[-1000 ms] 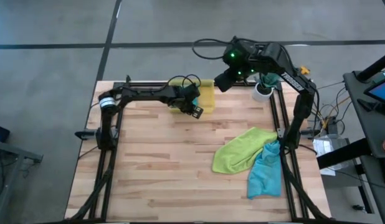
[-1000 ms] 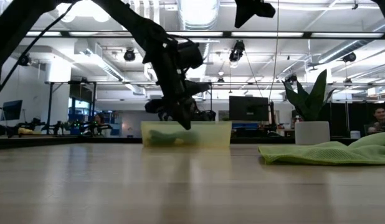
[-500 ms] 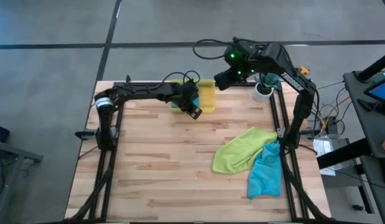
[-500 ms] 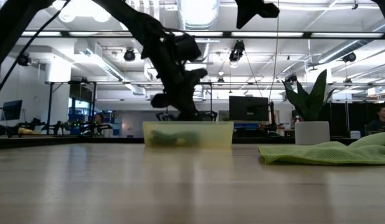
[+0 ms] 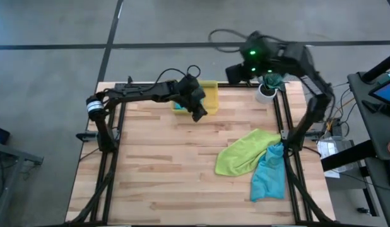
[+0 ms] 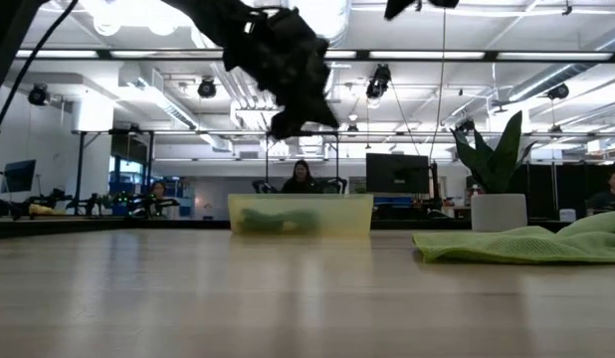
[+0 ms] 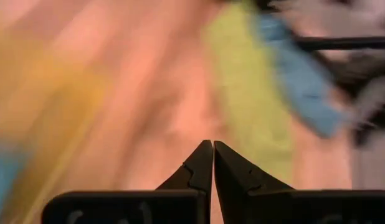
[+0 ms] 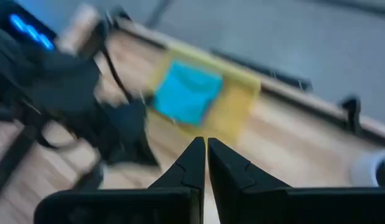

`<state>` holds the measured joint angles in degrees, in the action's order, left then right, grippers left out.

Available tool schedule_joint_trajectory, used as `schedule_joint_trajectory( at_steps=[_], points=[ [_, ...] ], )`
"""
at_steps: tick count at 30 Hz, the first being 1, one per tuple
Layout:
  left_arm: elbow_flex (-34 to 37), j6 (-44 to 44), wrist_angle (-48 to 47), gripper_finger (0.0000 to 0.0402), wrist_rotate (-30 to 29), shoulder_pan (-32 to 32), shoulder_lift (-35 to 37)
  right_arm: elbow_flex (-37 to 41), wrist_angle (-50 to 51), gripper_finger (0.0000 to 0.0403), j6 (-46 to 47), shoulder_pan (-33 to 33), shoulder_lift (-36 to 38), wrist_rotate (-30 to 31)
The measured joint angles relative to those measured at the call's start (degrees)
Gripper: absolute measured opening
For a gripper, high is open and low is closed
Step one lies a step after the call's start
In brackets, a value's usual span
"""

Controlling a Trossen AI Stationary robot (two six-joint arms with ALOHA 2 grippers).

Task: Fold microfiber towels
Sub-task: Fold the green microfiber cloth

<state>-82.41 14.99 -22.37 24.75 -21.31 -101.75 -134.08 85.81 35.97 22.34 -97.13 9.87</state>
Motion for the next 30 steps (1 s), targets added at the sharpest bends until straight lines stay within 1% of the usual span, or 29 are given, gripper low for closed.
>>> schedule_joint_trajectory(
  at_steps=[1, 2, 4, 6, 8, 11, 12, 13, 16, 18, 20, 22, 23, 26, 28, 30],
  points=[
    [0.00, -1.64, 2.04, 0.0000, 2.45, 0.39, 0.03, -0.04, -1.82, 0.0015, -0.85, -0.26, 1.18, 0.82],
    [0.00, -3.13, 3.97, 0.0000, 3.62, 0.76, 0.10, -0.06, -3.87, 0.0014, -2.18, -0.46, 2.33, 1.41],
    [-0.03, -5.11, 7.83, 0.0000, 4.03, 1.35, 0.11, -0.09, -6.39, 0.0013, -4.44, -0.70, 4.67, 2.33],
    [-0.33, -4.96, 9.41, 0.0000, 4.33, 1.37, 0.11, -0.12, -6.54, 0.0013, -5.79, -0.72, 6.62, 2.43],
    [-1.57, -5.08, 9.80, 0.0000, 6.21, 1.19, 0.11, -0.15, -3.76, 0.0013, -5.97, -0.69, 7.93, 2.69],
    [-4.16, -7.57, 9.76, 0.0000, 9.48, 1.60, 1.01, -0.10, 4.14, 0.0013, -6.24, -0.56, 8.49, 2.84],
    [-5.15, -9.29, 9.51, 0.0000, 9.96, 2.01, 1.66, 0.29, 4.95, 0.0013, -6.49, -0.58, 8.49, 2.64],
    [-6.39, -11.43, 8.85, 0.0000, 10.44, 2.49, 2.28, 1.17, 3.85, 0.0013, -7.01, -0.58, 8.61, 1.04],
    [-11.13, -17.31, 4.89, 0.0000, 10.38, 4.19, 2.99, 4.79, 3.57, 0.0013, -6.41, -0.36, 9.63, -8.27],
    [-14.05, -19.17, -0.87, 0.0000, 8.97, 5.58, 2.68, 7.68, 4.16, 0.0013, -6.78, -0.44, 9.68, -11.17],
    [-15.69, -20.79, -5.67, 0.0000, 7.11, 7.23, 1.74, 11.61, 4.09, 0.0013, -8.31, -0.79, 9.91, -11.49],
    [-15.67, -21.65, -9.78, 0.0000, 4.75, 9.14, 0.86, 14.95, 3.86, 0.0013, -11.25, -1.16, 9.89, -11.22],
    [-15.26, -21.57, -10.41, 0.0000, 3.54, 10.00, 0.59, 16.48, 4.18, 0.0013, -12.70, -1.22, 9.97, -11.30],
    [-13.70, -21.44, -10.85, 0.0000, 2.90, 12.43, -0.18, 20.13, 4.18, 0.0013, -13.47, -1.29, 10.27, -13.31],
    [-13.66, -21.77, -10.58, 0.0000, 2.32, 13.68, -1.12, 21.33, 3.54, 0.0013, -13.78, -1.40, 10.57, -14.79],
    [-13.66, -22.63, -9.62, 0.0000, 2.05, 14.51, -2.57, 21.51, 2.99, 0.0013, -14.79, -1.59, 11.08, -14.78]
  ],
)
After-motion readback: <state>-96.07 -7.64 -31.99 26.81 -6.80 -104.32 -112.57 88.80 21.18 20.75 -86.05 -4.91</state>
